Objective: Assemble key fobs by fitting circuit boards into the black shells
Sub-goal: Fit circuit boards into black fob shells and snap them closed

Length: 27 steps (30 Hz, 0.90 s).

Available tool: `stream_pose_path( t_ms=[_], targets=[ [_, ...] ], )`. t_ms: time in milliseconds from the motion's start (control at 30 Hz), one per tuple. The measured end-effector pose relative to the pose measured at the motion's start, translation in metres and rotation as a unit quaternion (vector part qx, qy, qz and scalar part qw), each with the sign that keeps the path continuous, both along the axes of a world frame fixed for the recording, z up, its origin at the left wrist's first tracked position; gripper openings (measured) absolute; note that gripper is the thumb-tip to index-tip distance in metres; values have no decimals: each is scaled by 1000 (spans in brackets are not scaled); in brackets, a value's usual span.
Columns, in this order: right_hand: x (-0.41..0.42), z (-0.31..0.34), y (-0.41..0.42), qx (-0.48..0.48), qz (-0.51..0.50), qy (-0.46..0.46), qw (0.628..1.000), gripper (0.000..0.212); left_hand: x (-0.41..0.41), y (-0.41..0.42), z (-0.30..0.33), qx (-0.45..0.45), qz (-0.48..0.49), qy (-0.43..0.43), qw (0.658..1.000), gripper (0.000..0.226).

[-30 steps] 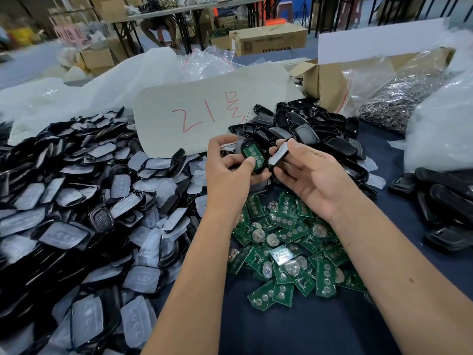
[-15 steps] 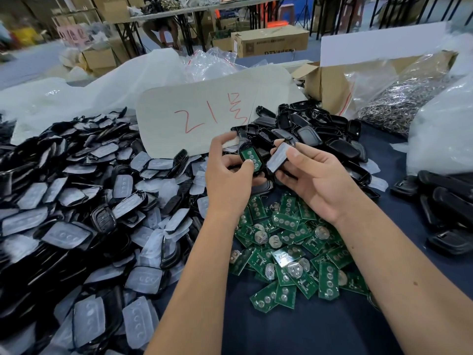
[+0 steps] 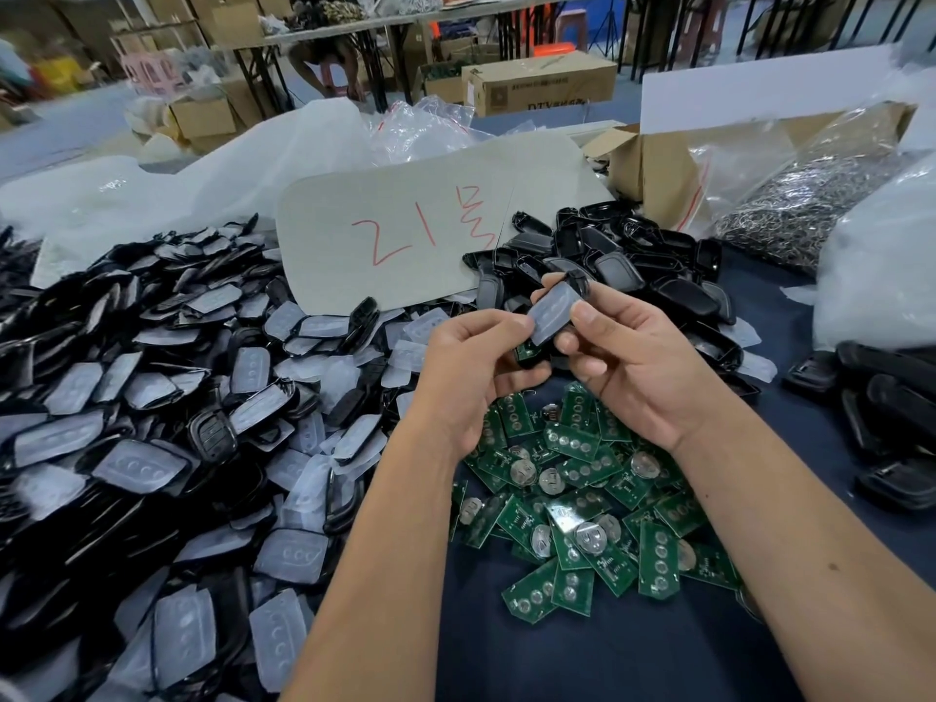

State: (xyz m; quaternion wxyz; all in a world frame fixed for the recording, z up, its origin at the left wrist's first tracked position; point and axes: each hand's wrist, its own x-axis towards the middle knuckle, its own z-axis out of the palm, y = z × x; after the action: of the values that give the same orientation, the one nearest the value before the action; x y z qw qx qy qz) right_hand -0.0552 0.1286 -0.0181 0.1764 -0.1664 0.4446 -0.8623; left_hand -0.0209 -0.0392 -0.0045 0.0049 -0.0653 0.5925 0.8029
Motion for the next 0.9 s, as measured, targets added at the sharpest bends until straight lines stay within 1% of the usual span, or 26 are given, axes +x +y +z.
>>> stream_pose_path(
  t_ms=[167,233,300,367,467,533,733,900],
  targets=[
    [1,0,0,-11,-1,-14,1000,34,1,-1,-2,-24,-6,8,1000,16],
    [1,0,1,-9,1,-7,1000,34,0,-2,-2,-30,-5,10,999,17],
    [1,0,-1,10,-18,7,1000,32,-1,-2,-3,-52,8,16,998,17],
    [-1,-2,-6,49,-90,20,995,30,-2,-2,-4,-86,21,31,996,19],
    [-4,-7,-11,148,-231,54,960,21,-3,-2,-7,-133,31,57,989,24],
    [-6,-9,-11,183,-272,68,942,17,-3,-2,-7,-157,32,67,985,21],
    [-6,-7,-12,207,-300,87,927,5,-3,-1,-8,-173,38,61,982,25],
    [-6,-8,-10,211,-296,84,928,3,-4,3,-11,-212,63,67,973,23]
  ],
)
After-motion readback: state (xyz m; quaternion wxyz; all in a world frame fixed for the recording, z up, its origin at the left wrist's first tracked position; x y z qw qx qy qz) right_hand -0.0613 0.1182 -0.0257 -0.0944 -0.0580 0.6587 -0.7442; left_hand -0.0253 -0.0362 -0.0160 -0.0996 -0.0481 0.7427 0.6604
